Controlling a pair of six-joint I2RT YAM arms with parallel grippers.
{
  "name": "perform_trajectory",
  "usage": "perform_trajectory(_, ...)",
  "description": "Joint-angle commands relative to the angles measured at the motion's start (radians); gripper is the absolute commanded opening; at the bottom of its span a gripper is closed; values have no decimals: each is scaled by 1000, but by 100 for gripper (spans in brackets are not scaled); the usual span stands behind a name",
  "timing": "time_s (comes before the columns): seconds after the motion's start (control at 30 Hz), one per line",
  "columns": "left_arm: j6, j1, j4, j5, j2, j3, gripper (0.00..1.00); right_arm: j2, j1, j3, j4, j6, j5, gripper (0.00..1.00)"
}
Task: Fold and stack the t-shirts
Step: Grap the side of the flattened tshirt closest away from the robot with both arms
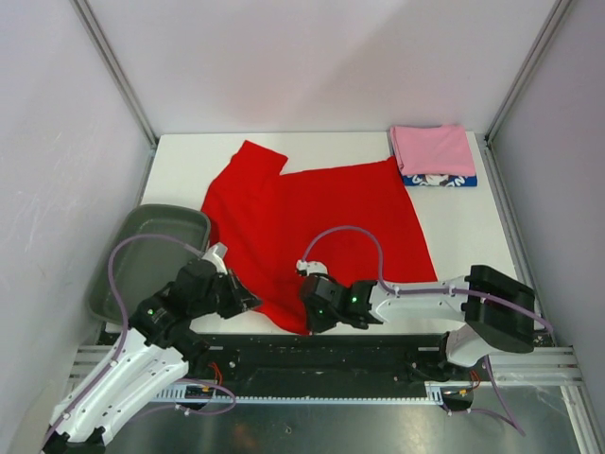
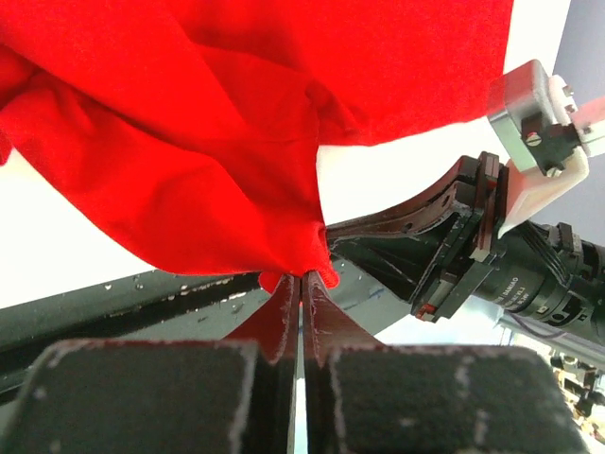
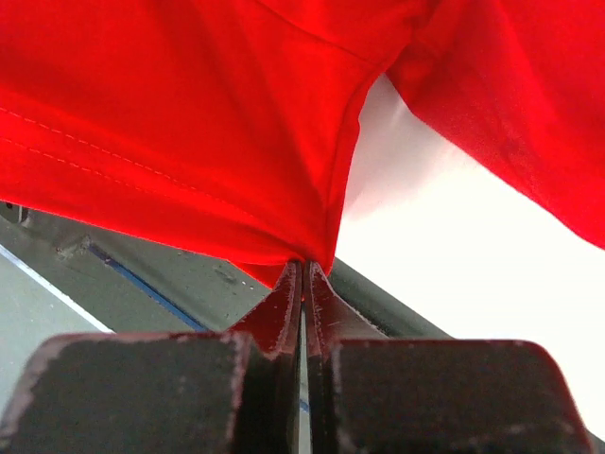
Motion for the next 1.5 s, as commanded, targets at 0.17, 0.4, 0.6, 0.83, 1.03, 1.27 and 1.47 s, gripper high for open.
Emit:
perform_trajectory(0.17, 46, -4, -105, 212, 20, -61, 0, -97, 35, -23, -95, 50, 140, 0)
perform_trajectory(0.4, 155, -5, -262, 254, 81, -54, 0, -148, 42, -24, -124, 12, 105, 9)
perform_trajectory(0.6, 230, -27, -378, 211, 131, 27, 0, -298, -40, -24, -260, -11, 175, 46)
perform_trajectory(0.83, 307, -60, -461, 235, 186, 88, 0, -422, -369, -77, -307, -57, 219, 52)
perform_trajectory(1.03, 406, -92, -599, 197, 244, 224, 0, -424, -628, -140, -255, -93, 188, 52)
perform_trajectory(1.27, 441, -100, -699, 166, 263, 312, 0, -453, -889, -247, -247, -103, 104, 51)
perform_trajectory(1.47, 409, -100, -682, 158, 249, 287, 0, -548, -1041, -294, -330, -49, 84, 50)
